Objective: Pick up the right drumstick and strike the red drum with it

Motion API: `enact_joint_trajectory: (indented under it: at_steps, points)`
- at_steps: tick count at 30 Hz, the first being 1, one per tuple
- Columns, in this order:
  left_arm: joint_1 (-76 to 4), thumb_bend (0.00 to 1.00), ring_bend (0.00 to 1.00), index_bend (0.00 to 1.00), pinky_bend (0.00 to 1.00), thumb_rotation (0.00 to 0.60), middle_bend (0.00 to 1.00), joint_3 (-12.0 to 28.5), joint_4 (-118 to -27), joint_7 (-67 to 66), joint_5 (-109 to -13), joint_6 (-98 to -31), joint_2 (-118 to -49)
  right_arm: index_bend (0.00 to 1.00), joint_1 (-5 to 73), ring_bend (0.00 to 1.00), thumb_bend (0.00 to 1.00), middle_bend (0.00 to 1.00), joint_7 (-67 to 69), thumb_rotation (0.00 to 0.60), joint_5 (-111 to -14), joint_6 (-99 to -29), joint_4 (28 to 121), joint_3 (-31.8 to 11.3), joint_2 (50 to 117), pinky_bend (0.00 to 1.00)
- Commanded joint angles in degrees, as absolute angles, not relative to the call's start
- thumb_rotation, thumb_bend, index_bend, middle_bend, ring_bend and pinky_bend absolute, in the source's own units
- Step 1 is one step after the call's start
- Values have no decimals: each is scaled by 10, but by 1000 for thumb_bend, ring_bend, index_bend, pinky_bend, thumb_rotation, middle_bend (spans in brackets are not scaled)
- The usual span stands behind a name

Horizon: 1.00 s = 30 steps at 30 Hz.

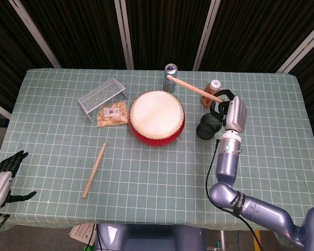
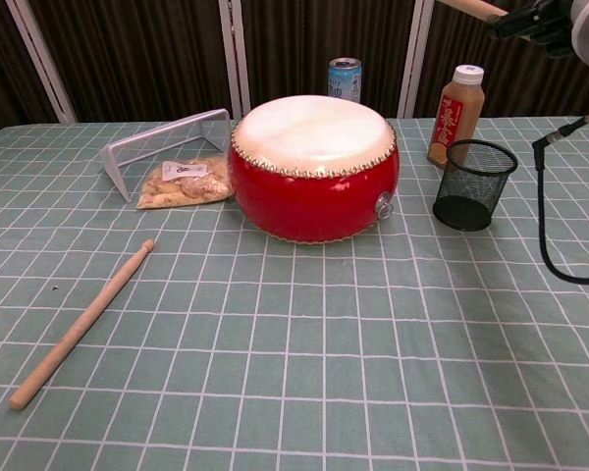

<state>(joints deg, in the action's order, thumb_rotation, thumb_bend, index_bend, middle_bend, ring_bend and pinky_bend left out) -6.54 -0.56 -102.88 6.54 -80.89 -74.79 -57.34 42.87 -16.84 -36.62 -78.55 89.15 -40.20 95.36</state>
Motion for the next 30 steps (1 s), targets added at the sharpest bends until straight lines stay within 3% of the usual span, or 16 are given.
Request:
enact_joint_trajectory:
  at_steps: [1, 7, 13, 23, 28, 30]
  points:
    - [-65, 0, 0, 0, 0, 600, 0, -6, -1028, 67, -809, -747, -573, 934, 433, 1000, 582, 992, -171, 600, -369, -779, 880, -392, 954, 985]
    - [-67, 0, 0, 0, 0, 600, 0, -5, -1030, 74, -805, -742, -570, 934, 443, 1000, 582, 992, -173, 600, -380, -777, 856, -374, 967, 985]
    - [-69, 0, 0, 0, 0, 600, 0, -5, -1033, 85, -800, -735, -566, 934, 462, 1000, 582, 992, -176, 600, -379, -770, 829, -384, 971, 986]
    - [-74, 0, 0, 0, 0, 600, 0, -4, -1037, 100, -790, -718, -560, 934, 460, 1000, 582, 992, -182, 600, -394, -764, 835, -391, 930, 985]
    - [-75, 0, 0, 0, 0, 600, 0, -4, -1040, 100, -789, -716, -560, 934, 449, 1000, 582, 991, -175, 600, -404, -757, 841, -354, 939, 985]
    - [-76, 0, 0, 0, 0, 600, 0, -4, -1040, 99, -789, -716, -560, 934, 449, 1000, 582, 992, -193, 600, -418, -750, 827, -320, 947, 985]
